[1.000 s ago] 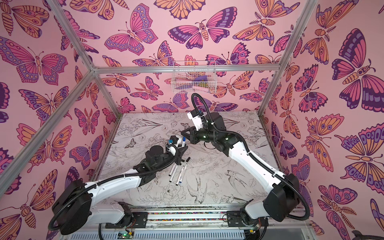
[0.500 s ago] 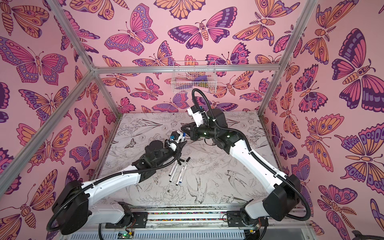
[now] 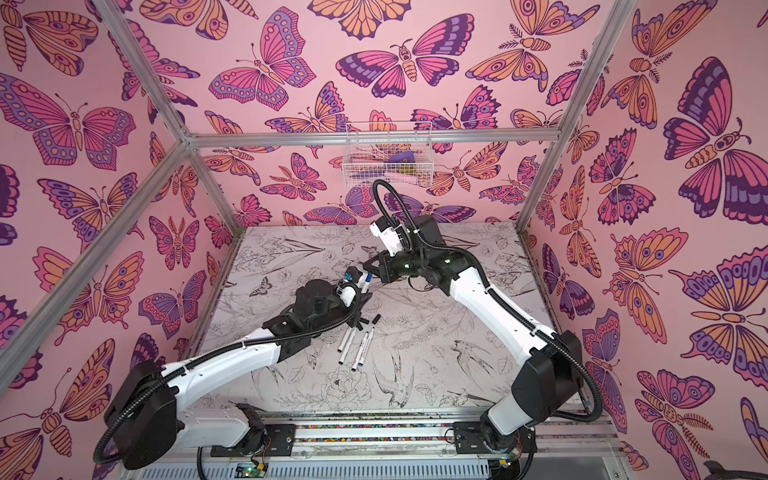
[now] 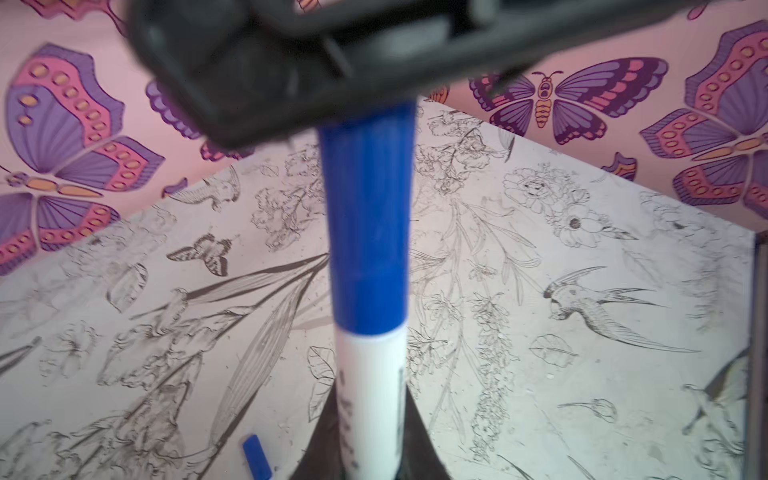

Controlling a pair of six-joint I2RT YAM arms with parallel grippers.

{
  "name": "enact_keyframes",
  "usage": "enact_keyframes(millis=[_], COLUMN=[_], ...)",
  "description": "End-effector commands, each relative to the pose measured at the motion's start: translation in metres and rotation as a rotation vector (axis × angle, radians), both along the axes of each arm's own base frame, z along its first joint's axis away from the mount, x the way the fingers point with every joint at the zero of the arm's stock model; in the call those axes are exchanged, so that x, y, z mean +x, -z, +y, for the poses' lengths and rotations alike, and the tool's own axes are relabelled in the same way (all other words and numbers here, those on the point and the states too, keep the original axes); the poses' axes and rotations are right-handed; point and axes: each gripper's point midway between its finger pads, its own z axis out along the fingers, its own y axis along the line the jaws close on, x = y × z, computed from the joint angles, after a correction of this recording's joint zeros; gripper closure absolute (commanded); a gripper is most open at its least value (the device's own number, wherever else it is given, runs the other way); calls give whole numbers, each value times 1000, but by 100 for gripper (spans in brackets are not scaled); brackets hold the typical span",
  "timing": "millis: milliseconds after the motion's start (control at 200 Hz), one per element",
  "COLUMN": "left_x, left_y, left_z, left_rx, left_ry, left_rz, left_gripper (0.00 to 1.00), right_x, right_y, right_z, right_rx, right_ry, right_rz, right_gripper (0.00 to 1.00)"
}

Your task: Insert the pens into the pen caps

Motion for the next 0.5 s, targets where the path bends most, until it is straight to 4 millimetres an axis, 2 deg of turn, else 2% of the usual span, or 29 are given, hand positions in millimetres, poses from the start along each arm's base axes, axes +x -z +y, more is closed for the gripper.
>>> enact_keyframes(millis=[0, 75, 90, 230, 496], left_x=[-52, -52, -42, -31, -26], left_y=[-295, -304, -294, -301, -316], left_z=[17, 25, 19, 25, 33], left_rx=[-765, -808, -800, -820, -759], left_ry=[208, 201, 196, 166, 107], left_rz=[-669, -672, -646, -664, -774], left_gripper=[100, 100, 100, 100, 100], right_x=[-76, -78, -79, -86, -98], right_y=[120, 119, 119, 120, 126], right_z=[-11, -11, -11, -12, -16], right_rx=[-264, -264, -262, -259, -300], right_ry=[-133, -142, -145, -166, -200], right_rz=[453, 457, 457, 457, 441], right_gripper=[100, 100, 100, 100, 100])
